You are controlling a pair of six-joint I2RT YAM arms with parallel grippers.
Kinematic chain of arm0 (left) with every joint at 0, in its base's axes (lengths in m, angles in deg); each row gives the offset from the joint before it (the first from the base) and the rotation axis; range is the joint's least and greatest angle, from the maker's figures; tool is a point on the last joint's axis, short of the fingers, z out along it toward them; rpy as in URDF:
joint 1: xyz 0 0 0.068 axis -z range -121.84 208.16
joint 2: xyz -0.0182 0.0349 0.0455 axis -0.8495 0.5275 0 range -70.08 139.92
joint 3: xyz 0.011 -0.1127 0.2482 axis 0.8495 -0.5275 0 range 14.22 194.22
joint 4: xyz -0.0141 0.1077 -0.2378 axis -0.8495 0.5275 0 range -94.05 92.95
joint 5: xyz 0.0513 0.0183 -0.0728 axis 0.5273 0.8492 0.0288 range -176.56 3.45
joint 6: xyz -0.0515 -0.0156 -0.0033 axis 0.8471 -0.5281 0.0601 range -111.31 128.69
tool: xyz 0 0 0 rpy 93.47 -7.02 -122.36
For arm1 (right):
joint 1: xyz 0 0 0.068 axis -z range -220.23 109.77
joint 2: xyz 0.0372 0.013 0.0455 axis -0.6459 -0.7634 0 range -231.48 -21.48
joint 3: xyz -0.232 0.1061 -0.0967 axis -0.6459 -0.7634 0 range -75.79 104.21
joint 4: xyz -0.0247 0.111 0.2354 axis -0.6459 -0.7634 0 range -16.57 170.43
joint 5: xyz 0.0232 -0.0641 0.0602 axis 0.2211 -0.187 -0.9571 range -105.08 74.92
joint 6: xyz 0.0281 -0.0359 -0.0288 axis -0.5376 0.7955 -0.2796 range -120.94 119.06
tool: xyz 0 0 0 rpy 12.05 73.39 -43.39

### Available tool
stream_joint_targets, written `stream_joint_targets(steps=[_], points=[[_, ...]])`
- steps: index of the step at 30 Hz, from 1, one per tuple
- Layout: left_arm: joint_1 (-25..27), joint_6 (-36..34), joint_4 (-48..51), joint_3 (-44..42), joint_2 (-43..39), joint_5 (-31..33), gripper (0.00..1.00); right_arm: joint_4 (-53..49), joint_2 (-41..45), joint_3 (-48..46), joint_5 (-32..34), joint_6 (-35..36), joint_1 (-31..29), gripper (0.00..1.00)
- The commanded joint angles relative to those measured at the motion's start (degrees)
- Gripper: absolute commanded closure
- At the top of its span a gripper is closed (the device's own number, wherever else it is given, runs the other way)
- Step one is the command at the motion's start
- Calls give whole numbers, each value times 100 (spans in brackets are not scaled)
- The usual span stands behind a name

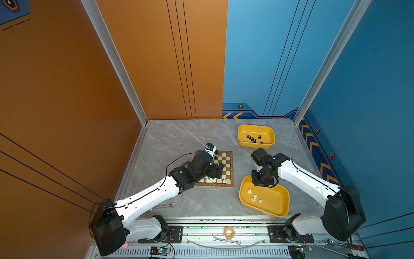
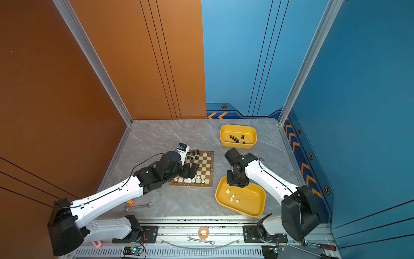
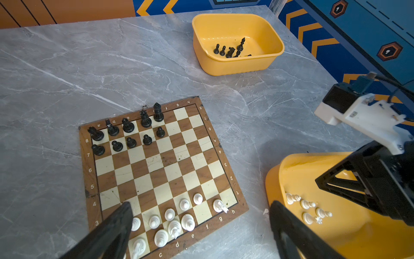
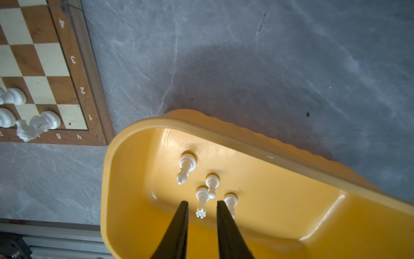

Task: Set up the chess pieces on the board
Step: 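Lower the right gripper into the tub and grasp another white pawn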

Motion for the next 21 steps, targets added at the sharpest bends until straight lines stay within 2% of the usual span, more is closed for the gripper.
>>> stream_joint_targets(steps=[1, 14, 21], points=[[-68, 30, 159, -191, -192, 157, 4, -111, -13, 89, 143, -60, -113, 75], [-174, 30, 379, -142, -227, 41, 4, 113, -206, -64, 292, -346, -699, 78], [-190, 39, 390, -176, -264, 51, 4, 186, -322, -118, 305, -368, -752, 79]])
